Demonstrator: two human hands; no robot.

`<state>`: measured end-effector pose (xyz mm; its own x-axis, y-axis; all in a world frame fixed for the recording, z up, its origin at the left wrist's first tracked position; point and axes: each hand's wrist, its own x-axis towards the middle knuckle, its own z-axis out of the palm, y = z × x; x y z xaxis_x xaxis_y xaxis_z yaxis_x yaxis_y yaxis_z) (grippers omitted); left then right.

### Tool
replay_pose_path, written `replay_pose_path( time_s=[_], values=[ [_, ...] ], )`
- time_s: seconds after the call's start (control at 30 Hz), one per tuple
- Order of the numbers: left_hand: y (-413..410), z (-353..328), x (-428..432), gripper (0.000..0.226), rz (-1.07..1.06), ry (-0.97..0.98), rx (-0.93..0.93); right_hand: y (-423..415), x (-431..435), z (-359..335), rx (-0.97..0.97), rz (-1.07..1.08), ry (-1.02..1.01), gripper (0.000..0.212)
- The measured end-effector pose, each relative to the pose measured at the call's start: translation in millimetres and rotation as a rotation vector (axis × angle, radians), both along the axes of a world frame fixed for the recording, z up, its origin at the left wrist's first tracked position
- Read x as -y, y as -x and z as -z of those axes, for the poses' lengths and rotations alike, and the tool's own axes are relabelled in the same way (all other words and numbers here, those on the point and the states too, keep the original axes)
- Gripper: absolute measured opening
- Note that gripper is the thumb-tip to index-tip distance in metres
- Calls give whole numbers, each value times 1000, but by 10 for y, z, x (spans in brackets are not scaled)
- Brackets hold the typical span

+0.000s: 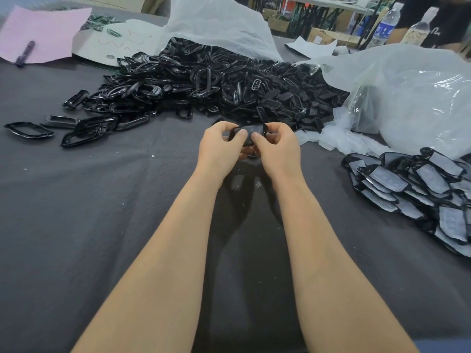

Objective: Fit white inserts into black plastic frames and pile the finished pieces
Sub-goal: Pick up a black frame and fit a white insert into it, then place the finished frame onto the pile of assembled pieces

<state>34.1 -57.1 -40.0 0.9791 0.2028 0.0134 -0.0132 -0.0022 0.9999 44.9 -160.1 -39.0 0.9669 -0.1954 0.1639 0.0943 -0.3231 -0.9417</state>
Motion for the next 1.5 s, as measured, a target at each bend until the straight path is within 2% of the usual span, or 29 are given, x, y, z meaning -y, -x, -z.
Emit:
replay_pose_path(
  time_s=[0.2,0.33,0.53,0.67,0.87,1.07,1.23,1.33,1.43,1.5],
  values=[
    [-4,13,-11,22,9,-86,19,-3,-2,21,-2,-2,-26,16],
    [-9,8,-27,22,-23,-94,9,-4,0,12,10,-18,-8,12],
    [4,8,-32,19,24,-29,-8,-13,39,-1,10,7,-26,22],
    [29,-30,-33,19,100,27,-2,-6,60,-25,-31,27,-77,20],
    [57,-89,129,15,110,-189,28,96,244,-68,-60,31,-37,11],
    [67,-229,742,9,203,-264,80,236,761,-156,-23,221,-57,19],
    [98,-297,1378,26,316,-343,87,446,1327,-174,-21,430,-75,17],
    [157,-310,1722,26,351,-424,110,571,1619,-156,4,545,4,11],
    [166,-249,1991,30,372,-562,93,684,1828,-129,13,625,199,8],
    [164,-188,2089,35,368,-663,54,726,1895,-104,-3,661,324,17]
  ],
)
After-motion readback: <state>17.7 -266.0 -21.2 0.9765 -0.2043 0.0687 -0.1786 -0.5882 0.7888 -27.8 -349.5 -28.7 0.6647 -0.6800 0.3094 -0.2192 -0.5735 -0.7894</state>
